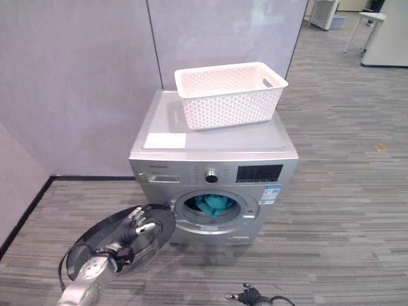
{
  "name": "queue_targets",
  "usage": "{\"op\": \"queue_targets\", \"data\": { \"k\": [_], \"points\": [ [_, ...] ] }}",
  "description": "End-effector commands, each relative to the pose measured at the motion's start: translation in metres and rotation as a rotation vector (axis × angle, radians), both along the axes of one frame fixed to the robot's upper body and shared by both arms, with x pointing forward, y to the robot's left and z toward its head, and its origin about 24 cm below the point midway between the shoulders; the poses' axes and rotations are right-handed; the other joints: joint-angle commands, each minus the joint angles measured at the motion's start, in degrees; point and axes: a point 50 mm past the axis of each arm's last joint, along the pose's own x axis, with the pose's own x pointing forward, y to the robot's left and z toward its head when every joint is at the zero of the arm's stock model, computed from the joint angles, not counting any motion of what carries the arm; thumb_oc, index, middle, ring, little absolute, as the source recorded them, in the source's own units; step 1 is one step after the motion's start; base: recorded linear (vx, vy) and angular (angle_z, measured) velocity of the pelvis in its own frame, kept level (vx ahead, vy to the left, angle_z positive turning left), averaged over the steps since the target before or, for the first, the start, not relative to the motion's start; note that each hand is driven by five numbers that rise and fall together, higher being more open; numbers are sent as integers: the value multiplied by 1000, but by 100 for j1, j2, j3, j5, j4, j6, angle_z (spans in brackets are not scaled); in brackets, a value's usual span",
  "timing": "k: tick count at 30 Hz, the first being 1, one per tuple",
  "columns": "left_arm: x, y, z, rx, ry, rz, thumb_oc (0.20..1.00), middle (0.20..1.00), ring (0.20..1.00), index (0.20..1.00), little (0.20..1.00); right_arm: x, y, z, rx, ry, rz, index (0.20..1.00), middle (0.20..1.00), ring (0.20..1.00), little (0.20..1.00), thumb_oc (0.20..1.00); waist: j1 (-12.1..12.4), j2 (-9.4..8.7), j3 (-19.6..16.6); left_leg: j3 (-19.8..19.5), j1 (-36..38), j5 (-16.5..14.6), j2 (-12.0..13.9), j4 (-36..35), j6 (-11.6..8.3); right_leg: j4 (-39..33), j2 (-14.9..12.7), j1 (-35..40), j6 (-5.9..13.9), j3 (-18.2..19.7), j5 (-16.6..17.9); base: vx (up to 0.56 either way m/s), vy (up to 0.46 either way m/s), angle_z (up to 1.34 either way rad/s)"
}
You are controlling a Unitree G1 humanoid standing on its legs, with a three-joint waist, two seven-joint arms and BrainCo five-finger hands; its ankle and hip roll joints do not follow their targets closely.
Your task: Grab the laundry basket,head to the washer,open it,put in the laundry and shut it.
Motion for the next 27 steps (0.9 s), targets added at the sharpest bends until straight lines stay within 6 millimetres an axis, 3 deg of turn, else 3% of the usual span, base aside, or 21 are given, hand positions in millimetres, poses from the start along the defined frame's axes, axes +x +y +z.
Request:
{"op": "queue_targets", "data": {
  "k": [1,9,13,17,19,23,25,27],
  "points": [
    [20,-7,29,-23,-169,-9,1000,1000,1000,1000,1000,-1,-16,1,-41,33,-9,1000,1000,1000,1000,1000,135,67,-16,42,-113,303,523,72,-190,464,92,-268,5,-82,-326,-17,-48,5],
    [17,-8,26,-29,-154,-7,1000,1000,1000,1000,1000,9,-16,4,-49,3,35,1000,1000,1000,1000,1000,189,66,140,4,-478,509,723,365,-298,368,245,-361,-84,-63,-366,-66,-87,6],
    [24,-10,31,-29,-180,-9,1000,1000,1000,1000,1000,17,-21,7,-70,-18,55,1000,1000,1000,1000,1000,203,-21,335,-49,-1126,976,718,671,-409,296,194,-531,-65,-237,-254,-154,-28,5],
    [30,-14,37,-26,-216,-28,1000,1000,1000,1000,1000,24,-30,11,-99,-42,76,1000,1000,1000,1000,1000,20,-153,394,576,-1013,266,975,1704,-357,402,69,-790,-81,-353,-251,-142,-43,38],
    [29,-17,37,-31,-214,-37,1000,1000,1000,1000,1000,22,-37,12,-113,-35,66,1000,1000,1000,1000,1000,-91,-125,360,809,-572,60,1368,2011,-356,415,81,-860,-96,-375,-266,-70,79,20],
    [24,-15,32,-29,-193,-25,1000,1000,1000,1000,1000,14,-37,10,-107,-14,45,1000,1000,1000,1000,1000,-165,13,159,665,-10,162,1482,1373,-450,400,195,-866,-61,-316,-284,67,80,19],
    [22,-13,30,-30,-181,-18,1000,1000,1000,1000,1000,9,-36,8,-97,-7,19,1000,1000,1000,1000,1000,-186,56,65,492,113,136,1403,843,-509,420,210,-864,-38,-307,-276,59,81,18],
    [22,-14,28,-29,-174,-28,1000,1000,1000,1000,1000,2,-36,7,-81,4,-32,1000,1000,1000,1000,1000,-219,54,19,613,218,90,1316,543,-550,469,109,-812,-18,-399,-209,35,123,33]
  ]
}}
